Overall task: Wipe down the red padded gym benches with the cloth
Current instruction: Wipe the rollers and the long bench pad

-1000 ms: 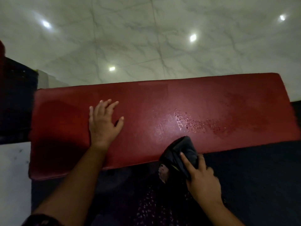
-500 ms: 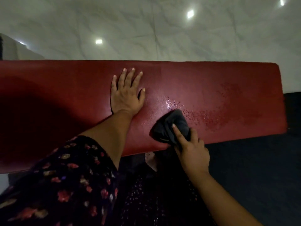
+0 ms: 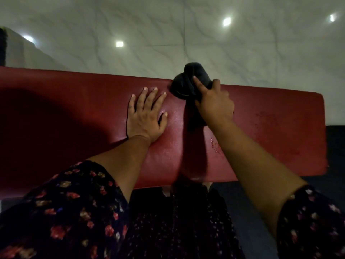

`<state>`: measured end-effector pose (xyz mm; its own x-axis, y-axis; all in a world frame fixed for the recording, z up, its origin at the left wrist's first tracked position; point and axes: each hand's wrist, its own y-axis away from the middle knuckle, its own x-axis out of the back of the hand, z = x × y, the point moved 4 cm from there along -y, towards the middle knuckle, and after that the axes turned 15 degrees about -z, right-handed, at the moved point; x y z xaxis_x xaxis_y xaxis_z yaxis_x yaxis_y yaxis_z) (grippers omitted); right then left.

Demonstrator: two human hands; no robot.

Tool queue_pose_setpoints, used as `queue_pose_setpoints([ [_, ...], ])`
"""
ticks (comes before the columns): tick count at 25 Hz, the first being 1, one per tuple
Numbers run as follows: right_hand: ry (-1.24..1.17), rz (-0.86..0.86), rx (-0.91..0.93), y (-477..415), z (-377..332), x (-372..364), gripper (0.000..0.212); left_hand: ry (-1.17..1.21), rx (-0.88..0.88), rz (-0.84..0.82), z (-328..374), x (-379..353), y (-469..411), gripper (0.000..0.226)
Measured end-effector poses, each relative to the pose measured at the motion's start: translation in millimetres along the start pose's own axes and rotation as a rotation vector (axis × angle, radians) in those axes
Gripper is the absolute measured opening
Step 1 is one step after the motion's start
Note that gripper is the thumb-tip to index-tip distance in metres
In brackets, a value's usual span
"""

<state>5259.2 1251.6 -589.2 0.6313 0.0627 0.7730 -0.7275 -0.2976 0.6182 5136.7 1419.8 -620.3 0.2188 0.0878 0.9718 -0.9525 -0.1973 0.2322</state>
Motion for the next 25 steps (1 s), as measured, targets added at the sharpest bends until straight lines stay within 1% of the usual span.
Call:
queue_pose_setpoints([
  [3,-0.149,-0.049,-0.062,-19,11,6,0.062,0.001,0.011,-0.008,1,1,-1,0.061],
  [5,-0.239,-0.072,-0.093,-9,19,-1,0.062,-0.007,0.011,0.001,1,1,0,0.061],
  [9,-0.225,-0.097,-0.104,62,31,-43,0.066,-0.008,0.001,0.013,2,3,-1,0.062],
  [12,-0.216,-0.166,-0.105,129,40,-89,0.073,-0.006,0.0,0.028,2,3,-1,0.061],
  [15,-0.235,-0.216,-0.131,187,54,-135,0.076,-0.019,0.006,0.028,2,3,-1,0.06],
  [18,-0.232,-0.252,-0.183,218,72,-159,0.092,-0.015,0.014,0.001,3,4,-1,0.061],
  [20,-0.205,-0.215,-0.168,219,87,-160,0.098,-0.015,0.022,0.003,2,5,-1,0.061],
  [23,-0.097,-0.121,-0.14,199,103,-149,0.093,-0.019,0.019,0.01,3,3,0,0.061],
  [25,-0.075,-0.099,-0.144,178,106,-134,0.092,-0.031,0.019,0.026,5,3,0,0.06],
])
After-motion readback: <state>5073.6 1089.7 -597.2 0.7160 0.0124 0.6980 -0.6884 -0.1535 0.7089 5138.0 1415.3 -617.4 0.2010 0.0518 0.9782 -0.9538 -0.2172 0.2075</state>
